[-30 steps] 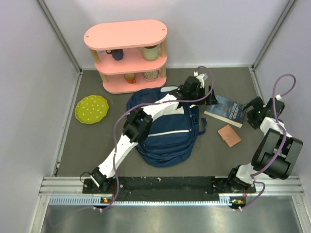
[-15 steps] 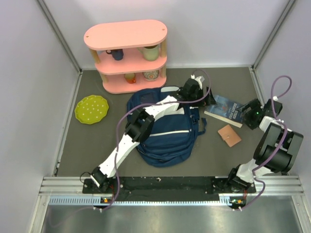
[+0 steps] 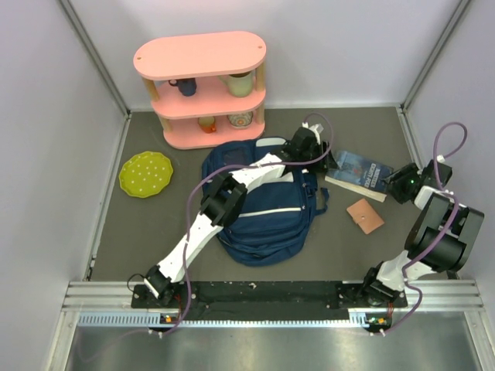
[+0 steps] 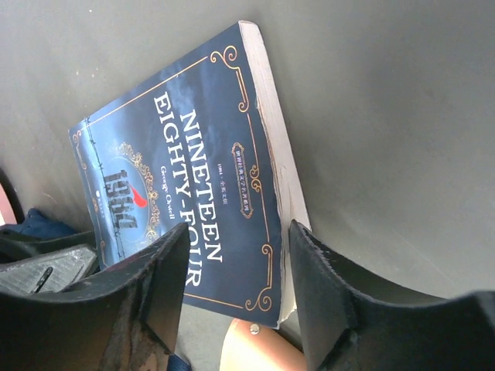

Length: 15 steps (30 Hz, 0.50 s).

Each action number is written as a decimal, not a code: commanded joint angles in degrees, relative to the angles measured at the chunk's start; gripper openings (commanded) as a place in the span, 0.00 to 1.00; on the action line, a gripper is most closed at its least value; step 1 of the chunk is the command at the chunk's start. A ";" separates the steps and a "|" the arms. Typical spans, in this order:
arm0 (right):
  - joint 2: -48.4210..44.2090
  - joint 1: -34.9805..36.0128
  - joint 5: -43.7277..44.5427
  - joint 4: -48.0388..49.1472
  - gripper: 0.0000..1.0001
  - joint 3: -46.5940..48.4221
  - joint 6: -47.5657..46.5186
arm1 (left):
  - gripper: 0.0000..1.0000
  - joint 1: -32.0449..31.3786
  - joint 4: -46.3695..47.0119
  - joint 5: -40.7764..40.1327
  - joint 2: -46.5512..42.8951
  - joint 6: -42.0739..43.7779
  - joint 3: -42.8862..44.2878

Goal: Pack the student bag
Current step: Pick up the book from the center of the board.

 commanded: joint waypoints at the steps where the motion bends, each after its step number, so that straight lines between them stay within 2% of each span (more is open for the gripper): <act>1: -0.96 0.40 -6.91 4.18 0.48 -0.07 1.20 | 0.53 -1.32 2.25 3.28 -2.72 -1.07 -0.88; 6: -0.79 0.40 -8.94 5.15 0.47 0.02 2.43 | 0.49 -1.33 4.01 3.90 -4.48 -1.77 -1.85; 9: 0.00 0.40 -9.55 5.24 0.44 -0.15 3.05 | 0.40 -1.41 4.54 4.87 -4.49 -2.12 -1.94; 14: 0.97 0.40 -9.12 4.71 0.29 0.02 3.40 | 0.36 -1.32 4.80 5.13 -4.48 -2.56 -2.81; 15: 1.23 0.40 -8.85 4.10 0.23 0.28 3.31 | 0.34 -1.32 4.98 5.31 -4.49 -2.74 -2.99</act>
